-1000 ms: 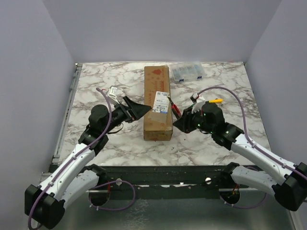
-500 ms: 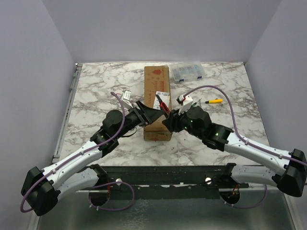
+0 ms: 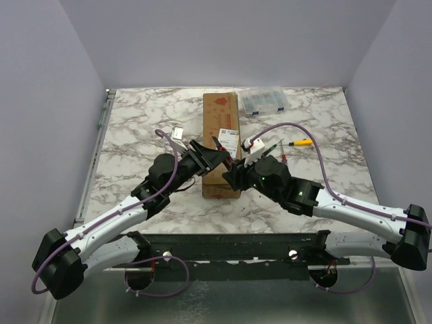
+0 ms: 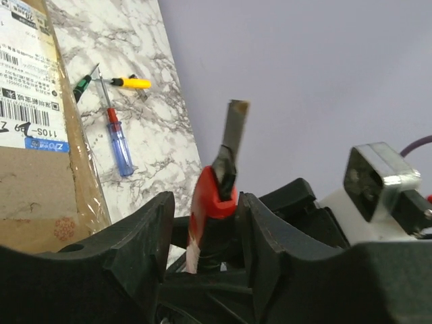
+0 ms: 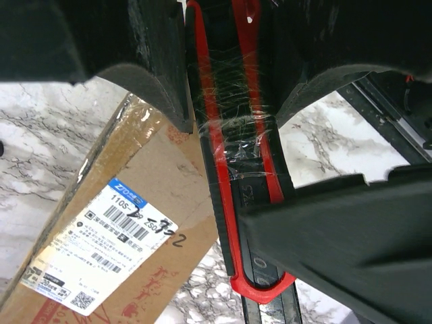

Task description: Unpack the express box

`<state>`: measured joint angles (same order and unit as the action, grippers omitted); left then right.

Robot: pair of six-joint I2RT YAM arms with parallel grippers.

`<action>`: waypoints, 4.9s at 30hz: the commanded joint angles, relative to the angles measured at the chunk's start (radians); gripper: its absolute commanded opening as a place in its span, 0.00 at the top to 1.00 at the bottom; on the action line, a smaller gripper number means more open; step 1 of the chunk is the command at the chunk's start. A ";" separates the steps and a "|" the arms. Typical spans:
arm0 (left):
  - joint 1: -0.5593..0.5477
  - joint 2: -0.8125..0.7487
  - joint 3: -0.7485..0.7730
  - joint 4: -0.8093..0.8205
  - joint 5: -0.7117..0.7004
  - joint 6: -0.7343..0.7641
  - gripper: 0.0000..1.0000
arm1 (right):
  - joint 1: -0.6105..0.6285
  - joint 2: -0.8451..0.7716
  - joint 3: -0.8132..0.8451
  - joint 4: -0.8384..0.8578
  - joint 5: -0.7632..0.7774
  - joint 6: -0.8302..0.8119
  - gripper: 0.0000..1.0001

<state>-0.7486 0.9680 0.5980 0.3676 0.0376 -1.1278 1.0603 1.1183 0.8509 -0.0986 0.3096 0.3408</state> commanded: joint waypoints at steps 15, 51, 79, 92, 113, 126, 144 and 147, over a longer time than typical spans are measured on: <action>-0.011 0.043 0.063 0.050 -0.044 -0.043 1.00 | 0.064 0.022 0.123 -0.151 0.184 0.164 0.26; -0.003 0.063 -0.050 0.584 -0.042 -0.271 1.00 | 0.064 -0.289 -0.229 0.534 0.116 0.547 0.47; 0.021 -0.443 -0.046 -0.406 -0.075 0.299 0.10 | 0.063 -0.349 0.078 -0.351 0.184 -0.023 0.99; 0.019 -0.029 0.355 -0.683 0.921 0.903 0.10 | 0.064 -0.341 0.074 -0.448 -0.544 -0.090 0.99; -0.113 0.080 0.236 -0.665 0.949 0.946 0.57 | 0.063 -0.373 0.082 -0.376 -0.657 -0.065 1.00; -0.114 -0.005 0.189 -0.311 0.819 0.770 1.00 | 0.064 -0.414 0.002 -0.026 -0.491 0.126 0.18; -0.114 -0.058 0.113 0.060 0.705 0.553 1.00 | 0.063 -0.483 -0.160 0.335 -0.339 0.224 0.50; -0.114 -0.043 0.121 0.067 0.718 0.550 1.00 | 0.063 -0.449 -0.150 0.339 -0.348 0.224 0.66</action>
<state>-0.8669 0.9180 0.7231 0.3721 0.7795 -0.5571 1.1179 0.6350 0.6846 0.1913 -0.0368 0.5644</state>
